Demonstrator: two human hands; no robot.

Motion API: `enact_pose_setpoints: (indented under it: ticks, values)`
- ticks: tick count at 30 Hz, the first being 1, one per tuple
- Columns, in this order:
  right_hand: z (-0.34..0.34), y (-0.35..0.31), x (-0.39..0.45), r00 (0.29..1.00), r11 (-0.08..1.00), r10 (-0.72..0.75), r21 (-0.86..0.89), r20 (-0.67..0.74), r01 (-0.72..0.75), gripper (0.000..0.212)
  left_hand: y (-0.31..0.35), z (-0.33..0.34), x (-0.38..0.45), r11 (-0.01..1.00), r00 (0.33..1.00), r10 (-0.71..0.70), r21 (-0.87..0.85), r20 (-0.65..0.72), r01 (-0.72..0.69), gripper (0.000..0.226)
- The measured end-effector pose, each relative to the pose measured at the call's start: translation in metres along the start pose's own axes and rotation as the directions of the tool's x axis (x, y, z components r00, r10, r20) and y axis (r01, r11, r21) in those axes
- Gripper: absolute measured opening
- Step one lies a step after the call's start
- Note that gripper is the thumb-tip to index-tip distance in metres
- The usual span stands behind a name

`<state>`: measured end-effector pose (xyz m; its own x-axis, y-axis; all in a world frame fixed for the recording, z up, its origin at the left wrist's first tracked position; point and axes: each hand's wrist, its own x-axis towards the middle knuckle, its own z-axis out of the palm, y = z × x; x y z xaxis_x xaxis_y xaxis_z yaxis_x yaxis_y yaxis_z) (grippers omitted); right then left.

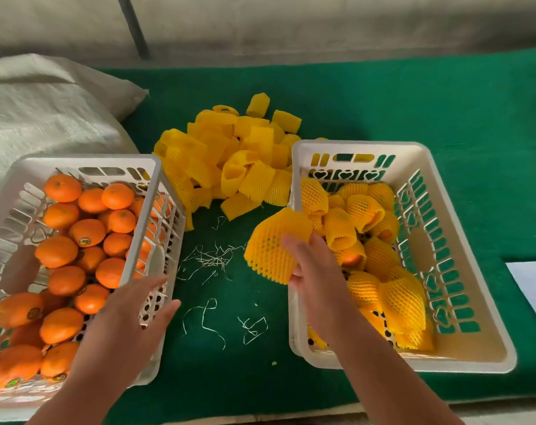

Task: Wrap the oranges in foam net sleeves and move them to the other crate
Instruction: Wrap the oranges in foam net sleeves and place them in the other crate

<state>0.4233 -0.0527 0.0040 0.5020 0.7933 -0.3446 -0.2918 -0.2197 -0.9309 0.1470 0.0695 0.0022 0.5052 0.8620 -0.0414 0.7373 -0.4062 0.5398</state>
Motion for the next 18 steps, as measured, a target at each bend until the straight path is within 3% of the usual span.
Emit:
enact_pose_setpoints:
  ticks: [3,5,7,9,13,16,18]
  values:
    - [-0.043,-0.004,0.012,0.985,0.997,-0.038,-0.074,-0.167,0.026,0.046,-0.041,0.006,-0.004,0.954,0.996,0.085,0.287,0.031,-0.09,0.055]
    - [-0.07,-0.004,0.017,0.956,0.995,0.048,-0.075,-0.289,-0.073,0.069,-0.062,0.014,-0.009,0.934,0.994,0.09,0.342,0.066,-0.107,0.057]
    - [-0.094,0.004,0.021,0.926,0.975,0.122,-0.133,-0.357,-0.179,0.07,-0.074,0.022,-0.013,0.915,0.988,0.138,0.373,0.075,-0.156,0.061]
    - [-0.111,0.016,0.023,0.915,0.942,0.179,-0.207,-0.362,-0.266,0.055,-0.077,0.026,-0.011,0.916,0.986,0.157,0.365,0.063,-0.169,0.064]
    - [-0.122,0.044,0.024,0.875,0.871,0.351,-0.228,-0.333,-0.436,0.075,-0.072,0.027,-0.008,0.921,0.994,0.085,0.375,0.065,-0.103,0.065]
    - [-0.108,0.046,0.024,0.905,0.87,0.367,-0.266,-0.217,-0.416,0.058,-0.071,0.027,-0.009,0.913,0.994,0.078,0.394,0.078,-0.103,0.061]
    - [-0.096,0.048,0.025,0.914,0.844,0.368,-0.352,-0.171,-0.406,0.07,-0.071,0.027,-0.009,0.916,0.994,0.069,0.391,0.081,-0.096,0.06]
